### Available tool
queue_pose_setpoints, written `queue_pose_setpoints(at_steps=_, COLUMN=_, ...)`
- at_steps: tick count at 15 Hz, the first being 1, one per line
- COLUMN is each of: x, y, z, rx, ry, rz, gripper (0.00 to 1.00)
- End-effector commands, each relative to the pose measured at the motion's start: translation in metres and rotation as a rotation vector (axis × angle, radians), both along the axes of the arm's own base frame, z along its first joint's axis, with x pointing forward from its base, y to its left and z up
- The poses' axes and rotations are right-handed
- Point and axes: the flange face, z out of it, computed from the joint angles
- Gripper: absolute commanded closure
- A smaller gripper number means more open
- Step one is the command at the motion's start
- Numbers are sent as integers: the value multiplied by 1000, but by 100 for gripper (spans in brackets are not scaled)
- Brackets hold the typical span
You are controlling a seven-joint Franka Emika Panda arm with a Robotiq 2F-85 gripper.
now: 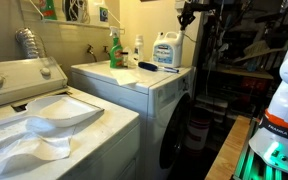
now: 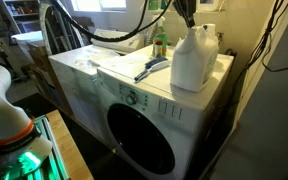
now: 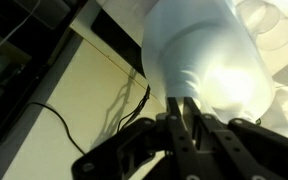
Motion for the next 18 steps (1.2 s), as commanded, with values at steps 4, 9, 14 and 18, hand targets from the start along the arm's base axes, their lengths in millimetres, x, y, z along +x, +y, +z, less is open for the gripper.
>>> queue_pose_setpoints(at_steps=4, x=-2, y=-4, z=2, rx=26, ry=-7, rz=-28, gripper=100)
queue_pose_setpoints(at_steps=9, x=-16, y=12, z=41, rx=-4, ry=-79, rz=-7, gripper=100)
queue_pose_setpoints(at_steps=14, x=-35, y=46, z=74, rx=10, ry=-124, rz=73, gripper=100)
queue_pose_setpoints(at_steps=18, x=-35, y=68, z=85, rx=-2, ry=-141, rz=111, gripper=100)
